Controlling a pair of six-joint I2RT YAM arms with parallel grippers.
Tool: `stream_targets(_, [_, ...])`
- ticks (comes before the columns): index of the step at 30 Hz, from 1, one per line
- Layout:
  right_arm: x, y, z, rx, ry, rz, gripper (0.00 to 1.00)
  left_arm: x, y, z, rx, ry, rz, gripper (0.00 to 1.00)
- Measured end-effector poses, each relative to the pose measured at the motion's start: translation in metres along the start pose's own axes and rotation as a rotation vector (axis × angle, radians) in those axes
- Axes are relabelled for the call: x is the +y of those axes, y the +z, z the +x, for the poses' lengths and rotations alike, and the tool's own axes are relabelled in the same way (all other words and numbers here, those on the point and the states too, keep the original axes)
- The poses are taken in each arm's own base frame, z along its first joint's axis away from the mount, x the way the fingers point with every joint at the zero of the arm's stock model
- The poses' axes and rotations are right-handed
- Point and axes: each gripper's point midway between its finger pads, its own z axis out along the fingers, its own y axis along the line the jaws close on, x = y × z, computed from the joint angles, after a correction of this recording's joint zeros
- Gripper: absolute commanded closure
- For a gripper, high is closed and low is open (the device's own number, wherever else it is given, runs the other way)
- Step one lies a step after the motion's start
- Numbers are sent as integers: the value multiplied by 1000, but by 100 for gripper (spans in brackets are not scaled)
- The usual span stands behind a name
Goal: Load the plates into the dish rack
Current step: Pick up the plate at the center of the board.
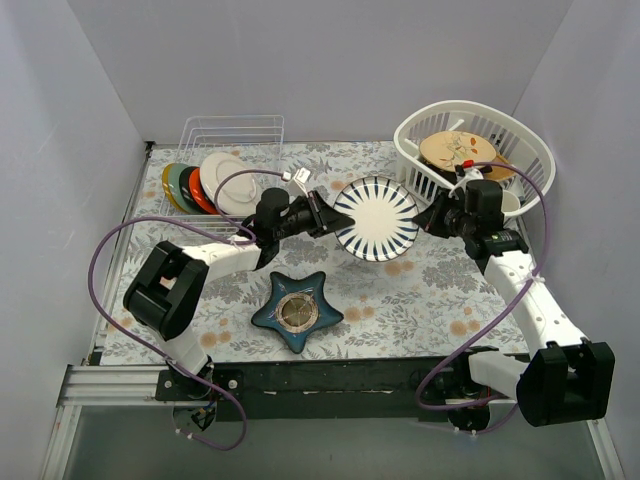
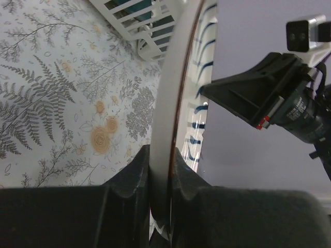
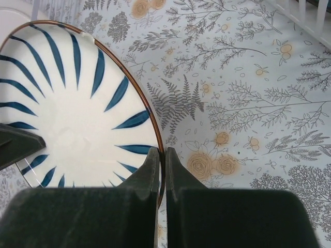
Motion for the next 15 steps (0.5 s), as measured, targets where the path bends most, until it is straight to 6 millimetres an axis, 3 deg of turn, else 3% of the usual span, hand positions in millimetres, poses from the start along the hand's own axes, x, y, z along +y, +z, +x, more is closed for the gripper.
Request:
stream_targets(2, [-6,0,1,-1,15,21,99,-12,0,-2,-4,0,51,100])
stream_targets(7, [-4,-1,-1,-11,15,16,99,-12,-2,-2,-6,-20,60,100])
stream_targets(10, [-3,-1,-1,-10,15,13,78,-13,-3,-2,-5,-22,59,100])
stream_targets(11, [-3,-1,-1,-8,14,8,66,-15,-4,-2,-5,-20,58,100])
stream_targets(15, [13,-4,-2,-9,11,-63,47,-25,-13,-5,-8,9,59,100])
